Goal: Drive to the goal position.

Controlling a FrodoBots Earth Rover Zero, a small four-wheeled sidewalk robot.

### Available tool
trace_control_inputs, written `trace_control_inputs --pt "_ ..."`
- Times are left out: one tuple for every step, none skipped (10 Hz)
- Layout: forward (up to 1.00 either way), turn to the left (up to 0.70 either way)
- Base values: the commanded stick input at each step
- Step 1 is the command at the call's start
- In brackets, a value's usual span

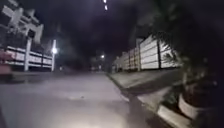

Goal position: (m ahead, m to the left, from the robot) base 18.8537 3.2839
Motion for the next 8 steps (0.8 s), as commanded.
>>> trace_control_inputs --pt "0.5 0.05" --pt "0.5 0.05" --pt "0.5 0.05" --pt "0.5 0.05" --pt "0.5 0.05" --pt "0.5 0.05" --pt "0.5 0.05" --pt "0.5 0.05"
